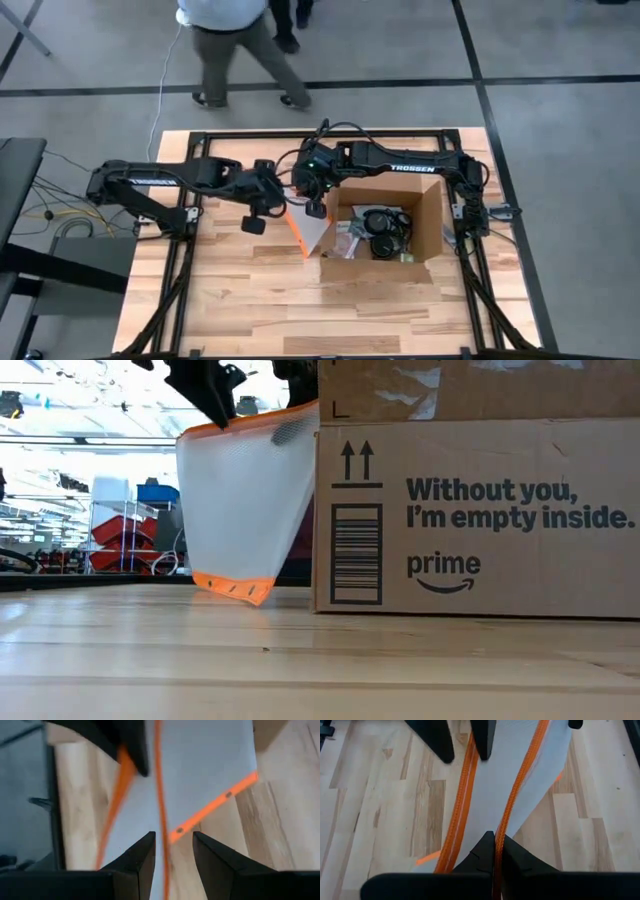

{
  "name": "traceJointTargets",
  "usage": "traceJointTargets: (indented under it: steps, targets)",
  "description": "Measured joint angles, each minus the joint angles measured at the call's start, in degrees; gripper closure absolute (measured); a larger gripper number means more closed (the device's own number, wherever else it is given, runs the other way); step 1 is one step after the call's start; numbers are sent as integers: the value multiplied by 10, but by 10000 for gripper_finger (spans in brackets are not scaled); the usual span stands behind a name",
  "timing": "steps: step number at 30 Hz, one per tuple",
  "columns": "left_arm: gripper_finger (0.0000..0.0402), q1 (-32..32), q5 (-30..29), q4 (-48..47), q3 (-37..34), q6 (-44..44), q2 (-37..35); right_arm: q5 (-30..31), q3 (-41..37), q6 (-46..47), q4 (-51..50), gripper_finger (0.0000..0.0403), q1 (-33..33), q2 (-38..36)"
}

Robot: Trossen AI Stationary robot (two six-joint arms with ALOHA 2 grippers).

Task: Unpack boxes
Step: Open the white zip bag

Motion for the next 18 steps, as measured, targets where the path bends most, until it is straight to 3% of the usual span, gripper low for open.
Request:
traceJointTargets:
  steps: [3,8,18]
  targets:
    - [302,0,38,-2,0,-13,19,0,0,0,0,403,0,0]
    - [390,-20,38,-15,0,-27,23,0,0,1,0,403,0,0]
    - [401,-92,42,-52,0,-101,-59,-1,0,5,-8,403,-23,0]
